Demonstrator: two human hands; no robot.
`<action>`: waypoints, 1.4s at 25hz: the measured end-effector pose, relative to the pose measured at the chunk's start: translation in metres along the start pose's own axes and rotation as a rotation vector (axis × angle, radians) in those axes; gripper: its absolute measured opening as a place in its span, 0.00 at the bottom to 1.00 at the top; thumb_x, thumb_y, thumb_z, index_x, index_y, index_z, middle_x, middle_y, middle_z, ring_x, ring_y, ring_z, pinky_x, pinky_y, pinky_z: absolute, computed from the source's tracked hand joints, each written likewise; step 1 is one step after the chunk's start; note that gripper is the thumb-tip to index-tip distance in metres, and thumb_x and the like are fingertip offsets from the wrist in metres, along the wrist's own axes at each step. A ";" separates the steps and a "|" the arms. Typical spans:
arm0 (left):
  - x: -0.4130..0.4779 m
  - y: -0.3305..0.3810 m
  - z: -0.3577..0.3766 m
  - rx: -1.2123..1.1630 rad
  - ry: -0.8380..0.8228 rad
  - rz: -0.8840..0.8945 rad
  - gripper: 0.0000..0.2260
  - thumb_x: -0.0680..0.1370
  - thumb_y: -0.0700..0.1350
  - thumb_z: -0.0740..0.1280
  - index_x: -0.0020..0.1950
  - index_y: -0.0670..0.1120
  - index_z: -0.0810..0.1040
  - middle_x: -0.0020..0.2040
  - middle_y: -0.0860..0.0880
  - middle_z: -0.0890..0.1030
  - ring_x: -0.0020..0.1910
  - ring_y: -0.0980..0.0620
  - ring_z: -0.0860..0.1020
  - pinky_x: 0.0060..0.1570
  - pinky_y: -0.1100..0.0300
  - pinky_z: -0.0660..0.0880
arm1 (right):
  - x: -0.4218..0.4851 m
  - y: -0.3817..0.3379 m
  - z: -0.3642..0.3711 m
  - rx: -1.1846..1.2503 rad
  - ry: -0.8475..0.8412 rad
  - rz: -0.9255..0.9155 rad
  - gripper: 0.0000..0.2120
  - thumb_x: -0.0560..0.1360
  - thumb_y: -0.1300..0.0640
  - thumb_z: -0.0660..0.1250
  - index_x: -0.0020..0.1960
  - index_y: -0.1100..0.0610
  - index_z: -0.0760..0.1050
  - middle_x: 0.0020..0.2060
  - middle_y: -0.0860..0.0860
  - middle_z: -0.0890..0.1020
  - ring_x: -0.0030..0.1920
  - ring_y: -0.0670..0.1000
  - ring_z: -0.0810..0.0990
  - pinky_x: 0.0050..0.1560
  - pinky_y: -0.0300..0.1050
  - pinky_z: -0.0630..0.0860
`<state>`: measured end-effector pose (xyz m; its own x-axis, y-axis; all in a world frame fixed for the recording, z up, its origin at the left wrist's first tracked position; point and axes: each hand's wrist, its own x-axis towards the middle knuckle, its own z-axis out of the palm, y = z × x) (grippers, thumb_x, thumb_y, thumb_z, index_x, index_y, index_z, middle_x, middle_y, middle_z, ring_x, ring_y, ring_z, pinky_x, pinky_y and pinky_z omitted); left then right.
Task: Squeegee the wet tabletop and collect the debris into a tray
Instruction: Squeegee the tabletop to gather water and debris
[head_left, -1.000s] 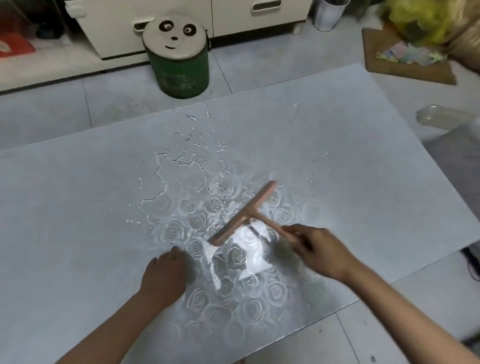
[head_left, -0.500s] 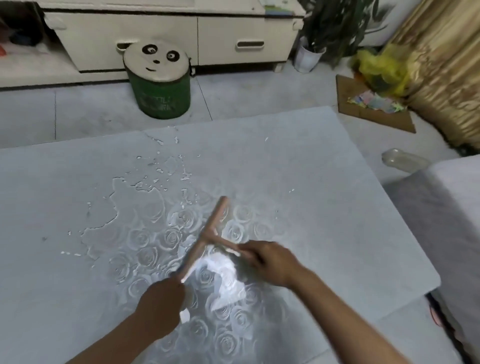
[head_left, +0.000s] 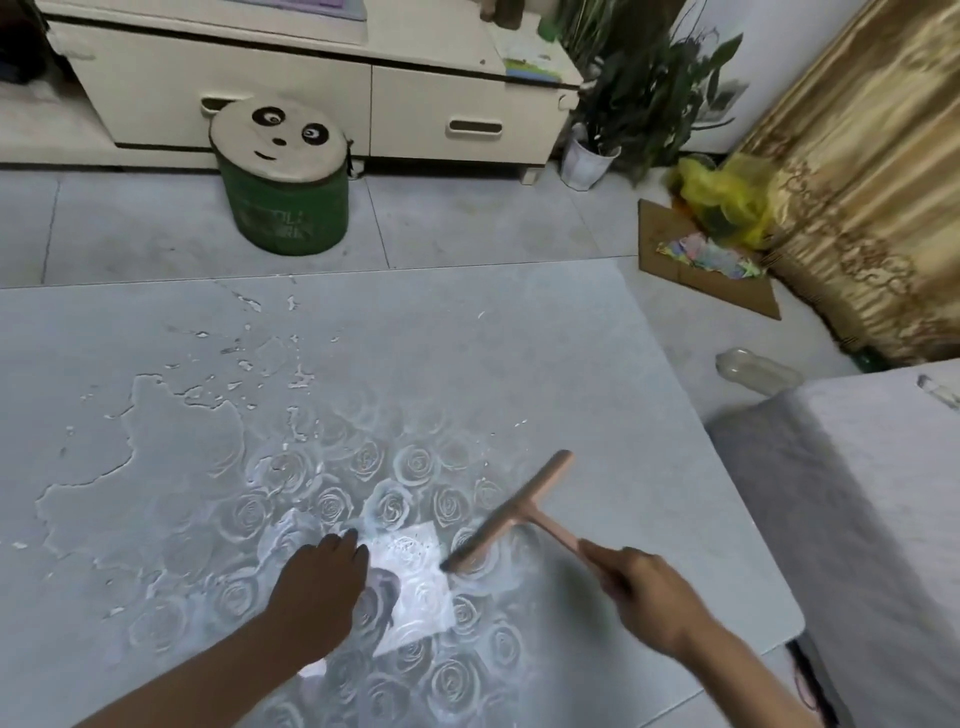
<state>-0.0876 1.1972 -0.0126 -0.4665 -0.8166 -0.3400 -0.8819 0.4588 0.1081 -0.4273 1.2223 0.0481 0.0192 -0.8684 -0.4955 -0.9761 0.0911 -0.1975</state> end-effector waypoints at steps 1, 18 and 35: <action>0.013 0.004 -0.005 0.007 -0.062 -0.036 0.25 0.53 0.45 0.81 0.47 0.39 0.82 0.53 0.37 0.81 0.45 0.43 0.83 0.40 0.57 0.80 | 0.014 -0.010 0.008 -0.015 0.026 -0.041 0.24 0.79 0.55 0.57 0.72 0.38 0.62 0.51 0.51 0.79 0.56 0.54 0.77 0.50 0.45 0.72; 0.067 0.053 -0.022 0.167 -0.314 -0.358 0.23 0.77 0.42 0.62 0.72 0.42 0.67 0.73 0.32 0.59 0.74 0.37 0.58 0.72 0.38 0.53 | 0.173 -0.052 -0.058 -0.199 -0.109 -0.582 0.24 0.78 0.53 0.59 0.72 0.38 0.61 0.50 0.54 0.76 0.51 0.58 0.79 0.47 0.47 0.72; 0.134 0.095 -0.008 -0.321 -0.307 -0.928 0.30 0.78 0.59 0.55 0.75 0.45 0.57 0.76 0.43 0.53 0.76 0.47 0.54 0.71 0.40 0.51 | 0.341 -0.014 -0.146 -0.316 -0.190 -0.894 0.20 0.79 0.53 0.56 0.69 0.39 0.68 0.63 0.50 0.77 0.63 0.55 0.73 0.56 0.45 0.70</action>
<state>-0.2346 1.1285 -0.0402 0.4054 -0.6562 -0.6365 -0.8838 -0.4593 -0.0895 -0.4385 0.8534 0.0050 0.7906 -0.4578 -0.4067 -0.5969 -0.7242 -0.3452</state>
